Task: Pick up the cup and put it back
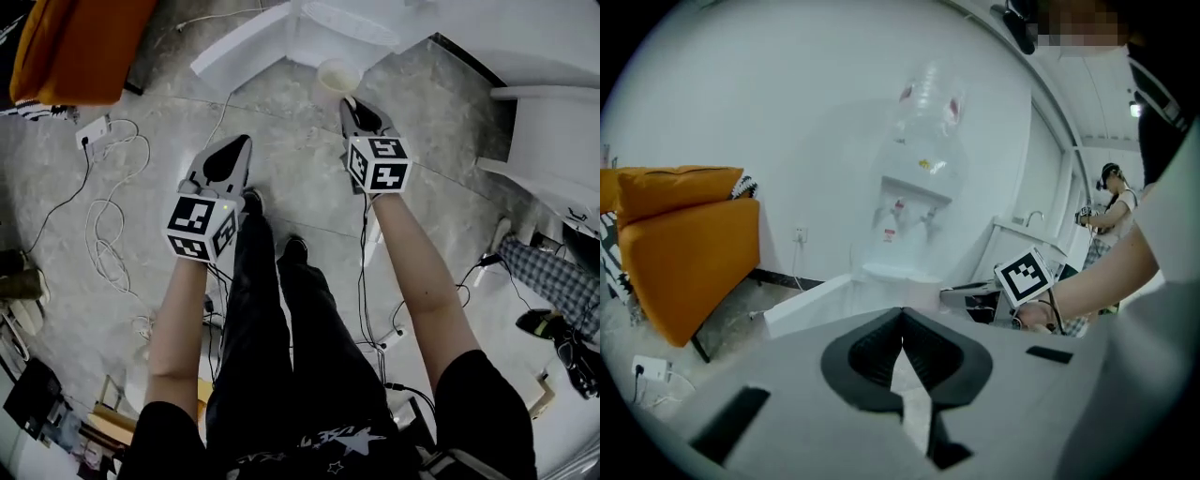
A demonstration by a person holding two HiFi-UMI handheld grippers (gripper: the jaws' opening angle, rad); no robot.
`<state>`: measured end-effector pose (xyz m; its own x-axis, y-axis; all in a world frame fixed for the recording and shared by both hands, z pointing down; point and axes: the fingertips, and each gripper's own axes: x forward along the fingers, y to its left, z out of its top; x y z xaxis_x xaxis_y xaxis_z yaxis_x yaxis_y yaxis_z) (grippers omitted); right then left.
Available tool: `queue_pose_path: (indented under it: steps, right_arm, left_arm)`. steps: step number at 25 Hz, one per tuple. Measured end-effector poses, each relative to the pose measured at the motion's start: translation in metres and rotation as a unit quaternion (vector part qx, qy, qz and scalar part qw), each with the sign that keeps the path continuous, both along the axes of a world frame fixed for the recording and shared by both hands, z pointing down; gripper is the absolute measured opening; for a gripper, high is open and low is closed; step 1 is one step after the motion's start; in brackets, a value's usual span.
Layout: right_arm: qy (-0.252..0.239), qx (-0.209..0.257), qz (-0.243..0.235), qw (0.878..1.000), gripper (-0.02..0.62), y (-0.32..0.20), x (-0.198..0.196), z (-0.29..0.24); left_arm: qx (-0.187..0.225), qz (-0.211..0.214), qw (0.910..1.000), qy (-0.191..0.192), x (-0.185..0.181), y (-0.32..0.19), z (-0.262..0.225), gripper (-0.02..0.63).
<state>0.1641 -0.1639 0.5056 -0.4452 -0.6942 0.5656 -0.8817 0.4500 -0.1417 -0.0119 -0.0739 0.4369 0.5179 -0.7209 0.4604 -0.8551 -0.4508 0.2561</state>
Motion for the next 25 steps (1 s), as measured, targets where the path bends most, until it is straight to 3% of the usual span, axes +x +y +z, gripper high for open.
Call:
queue_pose_path:
  steps: [6, 10, 14, 20, 25]
  right_arm:
    - [0.003, 0.037, -0.010, 0.999, 0.044, 0.053, 0.004, -0.095]
    - [0.006, 0.050, -0.010, 0.999, 0.043, 0.089, 0.003, -0.126]
    - [-0.013, 0.062, 0.020, 0.998, 0.043, 0.135, -0.001, -0.149]
    - [-0.022, 0.073, 0.081, 0.994, 0.043, 0.244, -0.013, -0.183]
    - [-0.016, 0.085, 0.091, 0.992, 0.043, 0.334, -0.026, -0.217]
  left_arm:
    - [-0.008, -0.009, 0.9998, 0.013, 0.007, 0.053, -0.061, 0.009]
    - [0.010, -0.007, 0.9996, 0.026, 0.015, 0.076, -0.087, 0.009]
    - [0.021, 0.005, 0.9992, 0.034, 0.011, 0.115, -0.100, 0.009]
    - [0.000, 0.023, 0.9989, 0.041, -0.022, 0.222, -0.111, 0.009]
    - [0.000, 0.059, 0.9980, 0.025, -0.039, 0.315, -0.134, 0.009]
